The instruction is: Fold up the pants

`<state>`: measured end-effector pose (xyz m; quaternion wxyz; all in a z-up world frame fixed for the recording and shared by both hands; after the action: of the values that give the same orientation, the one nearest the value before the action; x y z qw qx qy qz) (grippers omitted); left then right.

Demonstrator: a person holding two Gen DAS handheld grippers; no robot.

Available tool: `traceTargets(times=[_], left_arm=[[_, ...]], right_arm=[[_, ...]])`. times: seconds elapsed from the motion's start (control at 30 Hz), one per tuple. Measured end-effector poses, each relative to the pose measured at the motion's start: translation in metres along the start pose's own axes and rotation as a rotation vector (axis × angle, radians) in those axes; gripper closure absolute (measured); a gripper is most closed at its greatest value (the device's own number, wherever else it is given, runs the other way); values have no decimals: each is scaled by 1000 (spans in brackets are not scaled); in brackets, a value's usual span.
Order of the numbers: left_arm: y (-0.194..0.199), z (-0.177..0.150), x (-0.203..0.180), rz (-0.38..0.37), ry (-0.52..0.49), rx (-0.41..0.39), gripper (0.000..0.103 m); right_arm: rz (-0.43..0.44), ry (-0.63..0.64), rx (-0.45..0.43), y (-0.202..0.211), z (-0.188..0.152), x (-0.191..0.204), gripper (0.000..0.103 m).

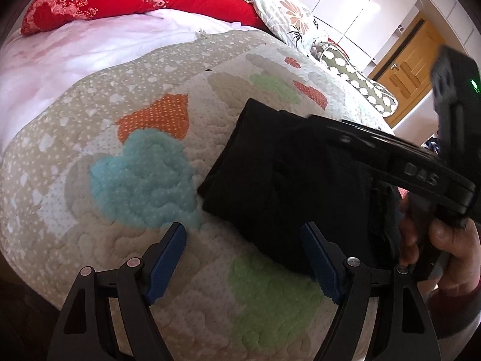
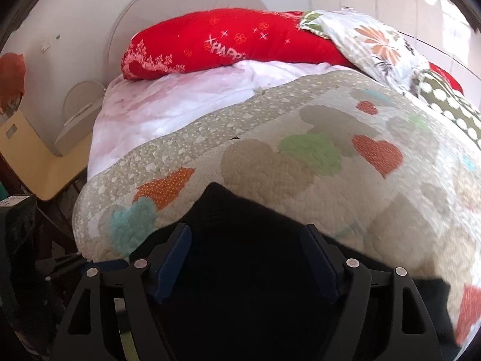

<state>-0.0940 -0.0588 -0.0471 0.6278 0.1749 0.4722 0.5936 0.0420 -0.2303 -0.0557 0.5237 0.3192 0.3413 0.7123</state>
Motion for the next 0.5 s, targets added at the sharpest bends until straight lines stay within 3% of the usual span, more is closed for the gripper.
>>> traceTargets(times=[0.17, 0.27, 0.33, 0.37, 0.4, 0.5], left_arm=[[-16, 9, -2, -19, 22, -12, 21], [-25, 11, -4, -28, 21, -29, 23], [-28, 14, -6, -22, 3, -51, 42], [-27, 15, -6, -4, -10, -60, 60], [-25, 17, -9, -18, -22, -60, 66], [0, 26, -33, -105, -54, -98, 76]], right_arm=[[19, 43, 72, -40, 5, 3, 25], [76, 24, 95, -59, 3, 6, 28], [121, -15, 93, -69, 1, 6, 46], [126, -30, 86, -68, 2, 5, 53], [131, -40, 74, -63, 3, 4, 63], [182, -86, -23, -26, 16, -2, 74]])
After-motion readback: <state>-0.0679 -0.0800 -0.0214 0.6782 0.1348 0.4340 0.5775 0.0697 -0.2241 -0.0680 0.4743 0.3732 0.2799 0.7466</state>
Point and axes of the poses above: each gripper's, at about its wrist camera, not at the fingertips, and y roughly against the way its jaws point, x to its left, z to its top, the point moved 10 cm from there along -y, roughly the way its jaws point, and after that the axes turned 5 degrees about y, right-handed, at the moved point
